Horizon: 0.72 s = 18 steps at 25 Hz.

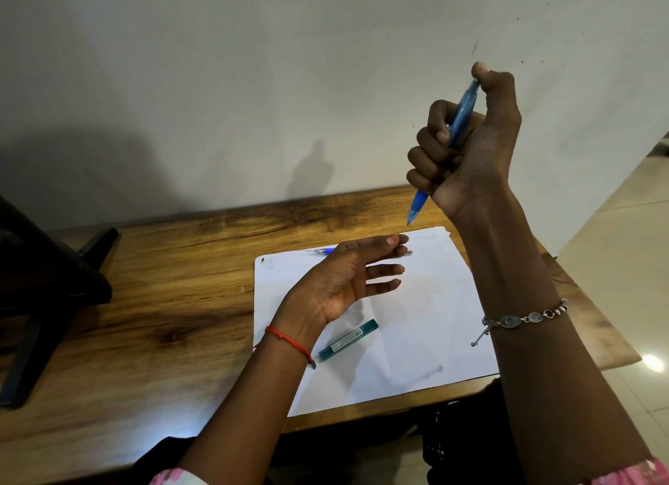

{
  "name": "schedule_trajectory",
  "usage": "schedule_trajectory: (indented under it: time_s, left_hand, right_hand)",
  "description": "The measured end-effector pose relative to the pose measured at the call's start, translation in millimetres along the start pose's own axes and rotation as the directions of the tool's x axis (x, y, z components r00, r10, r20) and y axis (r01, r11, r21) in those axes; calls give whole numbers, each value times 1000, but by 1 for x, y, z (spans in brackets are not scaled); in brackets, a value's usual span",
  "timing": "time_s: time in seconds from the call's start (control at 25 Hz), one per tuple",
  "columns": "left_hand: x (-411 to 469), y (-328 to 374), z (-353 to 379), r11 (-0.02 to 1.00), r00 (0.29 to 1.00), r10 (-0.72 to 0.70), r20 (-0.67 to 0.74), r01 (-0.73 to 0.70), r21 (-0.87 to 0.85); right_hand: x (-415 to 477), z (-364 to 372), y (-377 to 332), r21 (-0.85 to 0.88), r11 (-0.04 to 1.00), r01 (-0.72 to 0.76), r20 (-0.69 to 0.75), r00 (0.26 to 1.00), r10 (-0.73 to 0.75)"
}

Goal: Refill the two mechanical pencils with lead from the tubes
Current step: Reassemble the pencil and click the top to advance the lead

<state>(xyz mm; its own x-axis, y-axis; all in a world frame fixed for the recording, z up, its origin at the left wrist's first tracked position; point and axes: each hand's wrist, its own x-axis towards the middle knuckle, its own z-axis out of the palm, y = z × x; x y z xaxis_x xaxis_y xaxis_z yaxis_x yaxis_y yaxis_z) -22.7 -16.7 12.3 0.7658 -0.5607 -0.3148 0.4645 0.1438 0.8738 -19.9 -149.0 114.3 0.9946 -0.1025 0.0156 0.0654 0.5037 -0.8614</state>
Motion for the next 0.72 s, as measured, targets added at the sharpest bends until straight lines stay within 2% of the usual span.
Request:
schedule_trajectory:
  time_s: [0.72]
  left_hand:
    - [0,1,0,1000,1000,5,-6,-5,-13]
  right_hand:
    - [3,-1,-1,-4,1000,-3,9,1000,4]
